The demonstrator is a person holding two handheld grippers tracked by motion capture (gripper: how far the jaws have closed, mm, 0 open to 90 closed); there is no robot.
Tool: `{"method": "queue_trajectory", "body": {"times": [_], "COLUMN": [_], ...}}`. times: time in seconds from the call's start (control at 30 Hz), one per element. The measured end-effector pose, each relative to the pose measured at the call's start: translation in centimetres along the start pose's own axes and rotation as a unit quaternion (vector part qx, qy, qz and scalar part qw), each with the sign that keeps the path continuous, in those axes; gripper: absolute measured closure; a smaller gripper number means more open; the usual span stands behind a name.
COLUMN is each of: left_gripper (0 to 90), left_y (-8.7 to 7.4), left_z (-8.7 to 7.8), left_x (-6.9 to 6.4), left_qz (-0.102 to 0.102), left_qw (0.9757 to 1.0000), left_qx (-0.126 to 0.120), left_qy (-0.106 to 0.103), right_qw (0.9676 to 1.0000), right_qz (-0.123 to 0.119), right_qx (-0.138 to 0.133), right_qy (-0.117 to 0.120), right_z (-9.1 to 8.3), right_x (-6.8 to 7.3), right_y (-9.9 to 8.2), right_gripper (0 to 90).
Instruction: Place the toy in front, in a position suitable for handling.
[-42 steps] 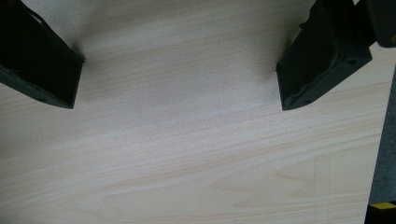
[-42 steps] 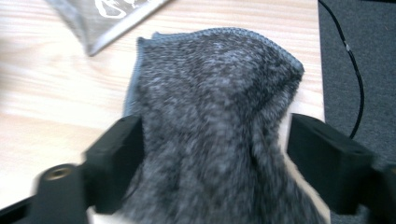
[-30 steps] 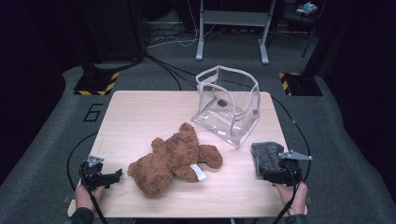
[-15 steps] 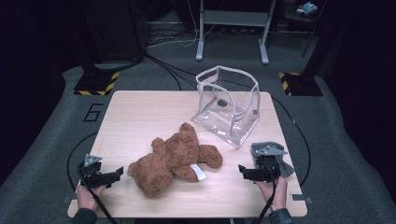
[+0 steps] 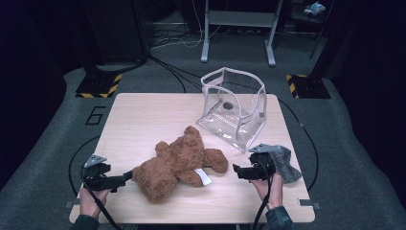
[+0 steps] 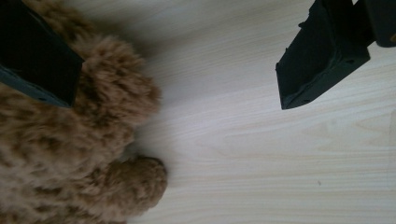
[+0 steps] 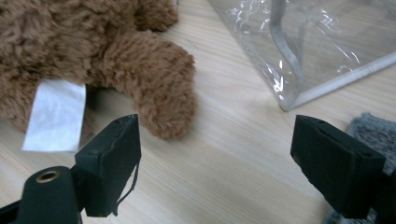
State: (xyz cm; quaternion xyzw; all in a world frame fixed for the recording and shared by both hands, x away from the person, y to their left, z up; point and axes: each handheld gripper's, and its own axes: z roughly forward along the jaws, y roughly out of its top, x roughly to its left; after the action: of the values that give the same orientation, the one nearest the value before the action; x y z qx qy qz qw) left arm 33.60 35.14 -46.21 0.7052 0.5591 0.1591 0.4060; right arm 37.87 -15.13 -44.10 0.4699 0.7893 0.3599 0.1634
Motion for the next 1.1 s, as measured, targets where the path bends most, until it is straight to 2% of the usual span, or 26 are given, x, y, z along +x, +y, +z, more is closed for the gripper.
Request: {"method": "queue_trajectory", "body": {"times": [0.07,0.1,0.17,0.23,0.33,0.37,0.47,0.53,0.6,0.7,0.73,0.83,0.9,1.0,1.1], "left_gripper": [0.0,0.0,0.0,0.0,0.0,0.0,0.0,0.0,0.0,0.0,0.0,0.0,0.0,0.1,2.4], "left_y": [0.1,0.2,0.2,0.4,0.3,0.2,0.0,-0.2,0.0,0.3,0.4,0.5,0.6,0.8,1.1], "left_z": [-0.3,-0.4,-0.6,-0.8,-0.9,-0.8,-0.6,-0.7,-0.8,-0.9,-0.9,-0.2,0.3,0.9,1.7], "left_x": [-0.5,-0.7,-1.3,-1.8,-2.4,-2.6,-3.1,-3.6,-4.0,-4.5,-4.7,-5.4,-5.5,-6.0,-6.9], "left_qz": [0.005,0.007,0.014,0.013,0.012,0.011,0.011,0.01,0.011,0.02,0.019,0.034,0.029,0.032,0.052], "left_qw": [0.9999,0.9998,0.9997,0.9995,0.9993,0.9993,0.9991,0.9985,0.998,0.9972,0.9969,0.9969,0.9966,0.9961,0.9962], "left_qx": [-0.004,0.003,-0.001,-0.003,-0.007,-0.007,-0.006,-0.02,-0.026,-0.034,-0.033,-0.018,-0.012,-0.008,0.005], "left_qy": [-0.01,-0.016,-0.019,-0.027,-0.035,-0.035,-0.04,-0.05,-0.057,-0.063,-0.068,-0.068,-0.076,-0.082,-0.071], "right_qw": [1.0,0.9999,0.9999,0.9998,0.9995,0.9996,0.9991,0.9987,0.9986,0.9977,0.998,0.997,0.9965,0.996,0.9953], "right_qz": [-0.008,-0.012,-0.016,-0.016,-0.029,-0.025,-0.039,-0.046,-0.045,-0.058,-0.055,-0.066,-0.07,-0.075,-0.077], "right_qx": [-0.003,-0.003,-0.001,0.001,0.0,0.001,0.0,-0.001,-0.002,0.003,-0.001,-0.004,-0.003,0.004,0.001], "right_qy": [0.002,0.003,0.005,0.008,0.012,0.013,0.015,0.022,0.027,0.033,0.032,0.039,0.045,0.049,0.058], "right_z": [0.1,0.2,0.5,0.9,1.3,1.4,1.6,1.9,2.1,2.7,2.9,3.1,3.5,4.1,4.8], "right_x": [0.4,0.7,1.0,1.4,2.1,2.4,2.9,3.9,4.2,4.7,5.0,5.6,6.0,6.6,7.2], "right_y": [0.5,0.8,1.2,1.8,2.6,2.9,3.4,4.4,4.9,5.8,6.1,6.8,7.3,8.0,8.9], "right_gripper": [15.2,15.4,15.4,15.0,14.7,14.7,14.7,15.2,14.9,14.8,14.7,15.0,16.1,16.5,18.4]}}
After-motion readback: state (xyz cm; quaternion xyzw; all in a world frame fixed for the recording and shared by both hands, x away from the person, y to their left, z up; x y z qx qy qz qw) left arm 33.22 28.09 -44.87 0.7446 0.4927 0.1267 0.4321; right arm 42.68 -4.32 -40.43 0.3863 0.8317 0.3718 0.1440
